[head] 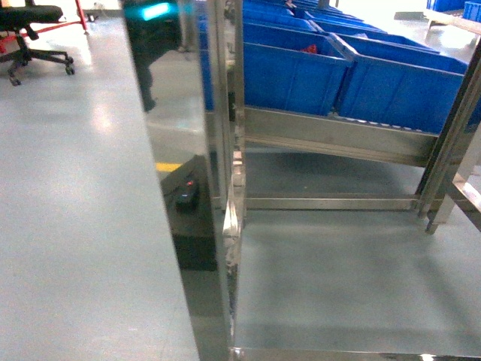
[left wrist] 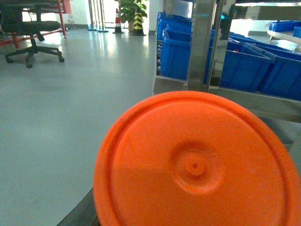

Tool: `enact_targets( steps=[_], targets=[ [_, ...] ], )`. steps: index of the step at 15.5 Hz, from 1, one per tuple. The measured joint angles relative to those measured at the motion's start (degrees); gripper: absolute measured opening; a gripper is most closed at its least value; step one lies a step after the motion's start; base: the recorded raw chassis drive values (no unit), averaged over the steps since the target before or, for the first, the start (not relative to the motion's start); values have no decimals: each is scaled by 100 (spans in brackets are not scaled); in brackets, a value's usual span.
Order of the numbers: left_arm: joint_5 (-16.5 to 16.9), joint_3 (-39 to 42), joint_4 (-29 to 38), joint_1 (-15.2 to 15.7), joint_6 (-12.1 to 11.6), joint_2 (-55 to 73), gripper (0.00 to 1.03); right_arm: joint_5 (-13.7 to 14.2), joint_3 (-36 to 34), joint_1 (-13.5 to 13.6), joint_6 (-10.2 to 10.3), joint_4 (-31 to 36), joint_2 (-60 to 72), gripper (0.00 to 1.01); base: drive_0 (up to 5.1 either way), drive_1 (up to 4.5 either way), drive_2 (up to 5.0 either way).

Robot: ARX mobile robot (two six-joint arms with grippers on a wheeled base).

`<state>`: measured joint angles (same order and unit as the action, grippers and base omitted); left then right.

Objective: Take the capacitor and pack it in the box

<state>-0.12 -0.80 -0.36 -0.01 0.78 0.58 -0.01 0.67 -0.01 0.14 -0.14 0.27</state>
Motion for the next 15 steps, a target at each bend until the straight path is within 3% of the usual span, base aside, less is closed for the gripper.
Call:
enact_targets(
  steps=[15],
  targets=[
    [9, 0, -2, 0, 0, 0, 44, 0, 0, 0, 0, -4, 0, 98, -498, 247, 247]
  ],
)
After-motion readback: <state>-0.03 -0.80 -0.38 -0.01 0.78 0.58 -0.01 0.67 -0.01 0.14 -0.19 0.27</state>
